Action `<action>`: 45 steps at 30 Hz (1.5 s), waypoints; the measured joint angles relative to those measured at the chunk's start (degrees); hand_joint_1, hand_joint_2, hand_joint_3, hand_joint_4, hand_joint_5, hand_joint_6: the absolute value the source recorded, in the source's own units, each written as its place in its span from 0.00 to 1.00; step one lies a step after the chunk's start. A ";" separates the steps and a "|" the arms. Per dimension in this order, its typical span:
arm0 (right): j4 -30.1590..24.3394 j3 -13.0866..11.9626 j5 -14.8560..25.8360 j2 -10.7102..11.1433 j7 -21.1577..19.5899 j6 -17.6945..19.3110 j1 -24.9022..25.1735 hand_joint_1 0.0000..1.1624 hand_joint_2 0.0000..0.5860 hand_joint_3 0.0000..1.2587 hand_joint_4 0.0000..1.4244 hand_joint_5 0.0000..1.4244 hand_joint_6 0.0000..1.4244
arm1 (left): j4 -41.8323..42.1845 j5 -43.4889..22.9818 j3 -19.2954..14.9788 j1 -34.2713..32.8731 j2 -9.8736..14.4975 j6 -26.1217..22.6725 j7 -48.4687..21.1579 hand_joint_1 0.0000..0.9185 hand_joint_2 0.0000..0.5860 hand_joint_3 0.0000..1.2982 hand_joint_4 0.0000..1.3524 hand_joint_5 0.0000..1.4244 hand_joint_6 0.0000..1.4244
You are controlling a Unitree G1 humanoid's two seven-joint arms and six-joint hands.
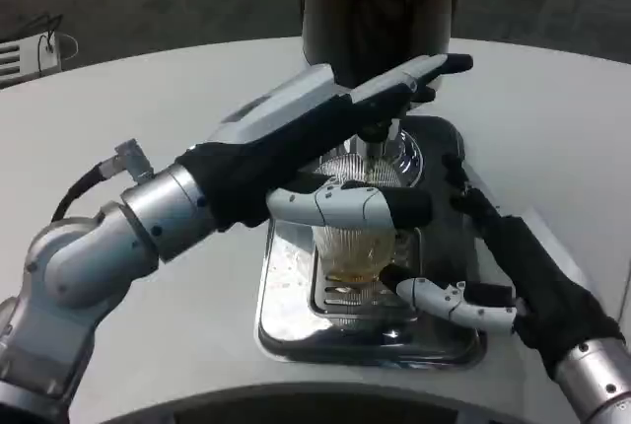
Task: Grasp the cup under the faucet to collect the drink, then remove the cup.
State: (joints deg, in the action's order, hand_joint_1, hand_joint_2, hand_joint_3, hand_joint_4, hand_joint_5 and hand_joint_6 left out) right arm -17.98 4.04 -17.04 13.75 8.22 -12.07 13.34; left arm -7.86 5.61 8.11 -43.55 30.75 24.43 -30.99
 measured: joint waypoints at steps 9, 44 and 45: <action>2.08 1.04 0.18 -0.53 -0.02 0.45 1.97 0.66 0.40 0.00 0.00 0.03 0.03 | 2.12 0.01 -0.10 0.51 0.77 -1.53 -0.39 0.00 0.00 0.05 0.00 0.07 0.11; 8.98 1.72 0.56 -2.47 -1.13 2.05 6.69 0.66 0.40 0.00 0.00 0.03 0.03 | 5.91 -1.05 -5.52 5.24 -0.74 -0.89 2.96 0.00 0.02 0.05 0.01 0.08 0.12; 9.00 1.72 0.57 -2.49 -1.14 2.05 6.70 0.66 0.40 0.00 0.00 0.03 0.03 | 6.24 -1.18 -5.77 5.51 -0.86 -0.83 2.98 0.00 0.02 0.05 0.01 0.08 0.13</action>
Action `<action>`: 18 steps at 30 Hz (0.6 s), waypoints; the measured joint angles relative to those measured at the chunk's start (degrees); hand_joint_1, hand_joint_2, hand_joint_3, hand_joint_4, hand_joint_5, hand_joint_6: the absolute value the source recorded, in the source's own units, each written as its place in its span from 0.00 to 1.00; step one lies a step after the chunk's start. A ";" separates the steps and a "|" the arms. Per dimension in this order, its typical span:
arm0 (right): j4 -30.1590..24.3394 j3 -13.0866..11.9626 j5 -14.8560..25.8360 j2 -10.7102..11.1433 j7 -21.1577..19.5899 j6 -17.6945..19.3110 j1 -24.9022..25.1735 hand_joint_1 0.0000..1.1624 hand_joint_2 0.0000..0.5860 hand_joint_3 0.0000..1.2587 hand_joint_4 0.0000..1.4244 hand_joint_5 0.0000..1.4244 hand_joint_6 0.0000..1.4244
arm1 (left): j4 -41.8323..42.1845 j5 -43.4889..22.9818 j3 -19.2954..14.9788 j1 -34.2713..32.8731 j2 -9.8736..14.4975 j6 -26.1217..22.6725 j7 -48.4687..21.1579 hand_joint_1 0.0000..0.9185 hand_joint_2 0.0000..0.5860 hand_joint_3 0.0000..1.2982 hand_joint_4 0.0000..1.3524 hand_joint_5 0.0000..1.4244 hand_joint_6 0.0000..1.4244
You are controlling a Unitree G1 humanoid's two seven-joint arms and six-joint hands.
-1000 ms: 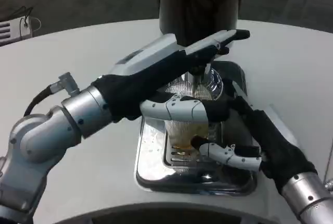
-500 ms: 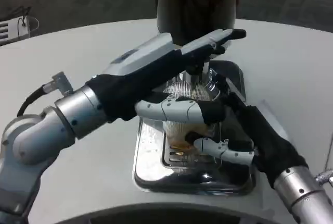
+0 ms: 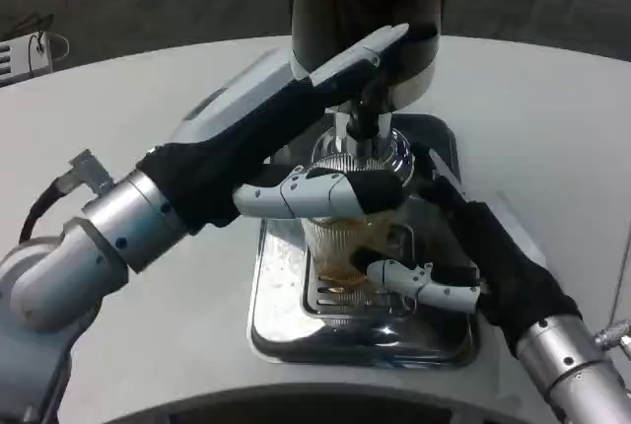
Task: Grasp the cup under the faucet to collect the drink, then remove the cup.
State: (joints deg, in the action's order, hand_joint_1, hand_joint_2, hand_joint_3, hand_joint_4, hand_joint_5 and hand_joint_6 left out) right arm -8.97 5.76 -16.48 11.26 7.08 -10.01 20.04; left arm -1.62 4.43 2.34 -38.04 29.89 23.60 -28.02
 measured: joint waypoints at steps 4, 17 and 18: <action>0.25 0.00 0.01 -0.09 -0.03 0.08 0.10 0.66 0.40 0.00 0.00 0.03 0.03 | 1.57 -1.39 -1.77 1.74 -0.15 0.02 0.54 0.00 0.02 0.05 0.01 0.08 0.13; 2.51 0.39 0.13 -1.61 -0.46 1.99 1.55 0.65 0.39 0.00 0.00 0.05 0.06 | 10.69 -2.73 -8.23 10.68 3.41 -3.92 0.58 0.00 0.03 0.05 0.01 0.08 0.13; 2.67 0.41 0.14 -1.63 -0.49 2.15 1.67 0.65 0.39 0.00 0.00 0.05 0.06 | 11.29 -2.72 -8.70 11.46 3.67 -4.35 0.59 0.00 0.03 0.05 0.01 0.08 0.13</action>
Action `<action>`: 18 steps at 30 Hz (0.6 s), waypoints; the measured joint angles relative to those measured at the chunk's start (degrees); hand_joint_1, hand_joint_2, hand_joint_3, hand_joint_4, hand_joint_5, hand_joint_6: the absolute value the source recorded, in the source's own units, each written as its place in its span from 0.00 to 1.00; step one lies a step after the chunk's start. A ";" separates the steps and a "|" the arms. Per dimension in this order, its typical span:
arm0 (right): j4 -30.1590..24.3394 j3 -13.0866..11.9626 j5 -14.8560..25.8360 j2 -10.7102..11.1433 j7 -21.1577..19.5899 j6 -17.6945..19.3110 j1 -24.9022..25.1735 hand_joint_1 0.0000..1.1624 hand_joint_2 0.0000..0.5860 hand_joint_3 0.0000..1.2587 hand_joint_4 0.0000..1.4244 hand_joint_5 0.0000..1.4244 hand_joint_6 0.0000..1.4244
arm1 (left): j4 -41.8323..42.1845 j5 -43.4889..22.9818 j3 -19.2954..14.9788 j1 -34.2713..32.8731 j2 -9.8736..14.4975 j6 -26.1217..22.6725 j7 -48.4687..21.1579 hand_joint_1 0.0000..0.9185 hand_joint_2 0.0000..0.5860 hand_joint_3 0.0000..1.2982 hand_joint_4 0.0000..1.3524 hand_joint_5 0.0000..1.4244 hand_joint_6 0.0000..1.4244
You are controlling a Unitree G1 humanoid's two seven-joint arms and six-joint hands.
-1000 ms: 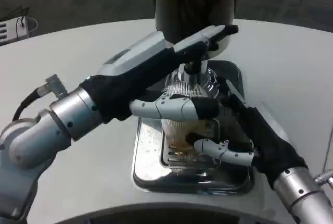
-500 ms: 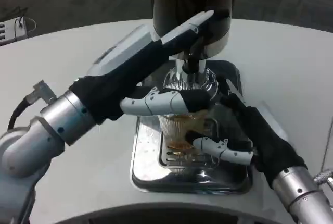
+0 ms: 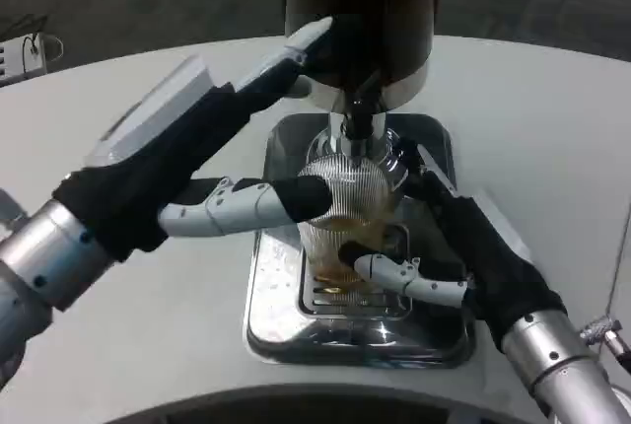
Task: Grasp the cup under the faucet to collect the drink, then remove the cup.
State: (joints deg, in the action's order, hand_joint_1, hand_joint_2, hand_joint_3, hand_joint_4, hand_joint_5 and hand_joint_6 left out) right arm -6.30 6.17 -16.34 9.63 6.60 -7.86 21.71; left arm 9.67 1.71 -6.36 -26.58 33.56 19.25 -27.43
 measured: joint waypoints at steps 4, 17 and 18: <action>0.69 0.10 0.14 -0.17 -0.04 0.80 0.35 0.65 0.39 0.00 0.00 0.05 0.06 | 3.32 0.55 -2.82 4.67 1.00 -1.39 0.27 0.00 0.02 0.04 0.00 0.07 0.12; 3.13 0.95 1.13 -0.98 -0.06 2.75 1.29 0.65 0.39 0.00 0.00 0.05 0.07 | 17.09 9.99 -8.80 21.56 0.51 -7.88 4.45 0.00 0.05 0.00 0.00 0.00 0.01; 3.37 0.97 1.15 -0.99 -0.06 2.91 1.38 0.65 0.39 0.00 0.00 0.05 0.07 | 18.07 10.29 -8.81 22.89 -0.01 -8.66 4.70 0.00 0.05 0.00 0.00 0.00 0.01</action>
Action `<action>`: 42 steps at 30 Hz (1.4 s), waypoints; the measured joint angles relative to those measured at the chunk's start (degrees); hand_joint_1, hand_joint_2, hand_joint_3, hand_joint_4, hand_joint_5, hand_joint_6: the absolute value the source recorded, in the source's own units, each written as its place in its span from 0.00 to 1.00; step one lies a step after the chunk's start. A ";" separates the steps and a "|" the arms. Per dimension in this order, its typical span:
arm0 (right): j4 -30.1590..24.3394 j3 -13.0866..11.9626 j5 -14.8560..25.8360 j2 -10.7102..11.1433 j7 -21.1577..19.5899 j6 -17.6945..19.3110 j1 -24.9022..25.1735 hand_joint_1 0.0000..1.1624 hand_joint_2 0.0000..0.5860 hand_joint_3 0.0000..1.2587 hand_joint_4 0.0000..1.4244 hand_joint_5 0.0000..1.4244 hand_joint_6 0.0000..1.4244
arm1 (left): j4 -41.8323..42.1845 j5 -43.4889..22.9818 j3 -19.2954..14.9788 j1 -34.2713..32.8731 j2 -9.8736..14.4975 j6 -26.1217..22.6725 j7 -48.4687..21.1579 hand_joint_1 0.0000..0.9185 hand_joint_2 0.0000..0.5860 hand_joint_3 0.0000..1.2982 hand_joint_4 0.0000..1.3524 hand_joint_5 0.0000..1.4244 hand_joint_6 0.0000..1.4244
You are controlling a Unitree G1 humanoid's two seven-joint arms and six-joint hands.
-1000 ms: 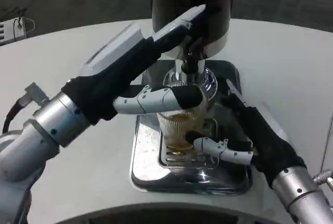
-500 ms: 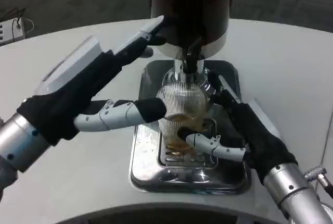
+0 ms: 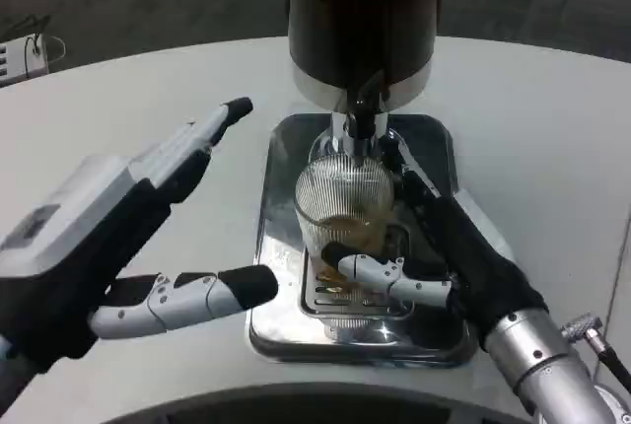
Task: Grasp the cup under the faucet to collect the drink, then remove the cup.
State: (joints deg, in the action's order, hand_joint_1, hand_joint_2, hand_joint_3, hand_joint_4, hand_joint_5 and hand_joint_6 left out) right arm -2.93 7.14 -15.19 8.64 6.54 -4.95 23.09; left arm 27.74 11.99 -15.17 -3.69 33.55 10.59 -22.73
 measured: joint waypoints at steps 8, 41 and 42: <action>0.41 0.06 0.84 -0.02 0.01 0.52 0.70 0.65 0.39 0.00 0.00 0.05 0.07 | 6.06 4.63 1.48 7.34 -3.10 -4.10 1.39 0.00 0.05 0.00 0.00 0.00 0.00; 12.13 0.22 1.55 -4.03 -4.96 7.18 5.60 0.69 0.36 0.00 0.00 0.06 0.07 | 12.75 9.89 5.68 18.22 -5.14 -12.35 -1.03 0.00 0.06 0.00 0.00 0.00 0.00; 12.32 0.32 1.26 -4.14 -5.44 7.25 5.82 0.69 0.36 0.00 0.00 0.06 0.07 | 12.75 9.63 5.47 18.01 -4.97 -12.73 -1.39 0.00 0.06 0.00 0.00 0.00 0.00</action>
State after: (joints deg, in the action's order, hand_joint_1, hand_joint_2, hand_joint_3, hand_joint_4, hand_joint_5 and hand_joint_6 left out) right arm 9.39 7.46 -13.94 4.50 1.10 2.30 28.91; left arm 40.49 21.62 -9.70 14.32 28.58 -2.14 -24.12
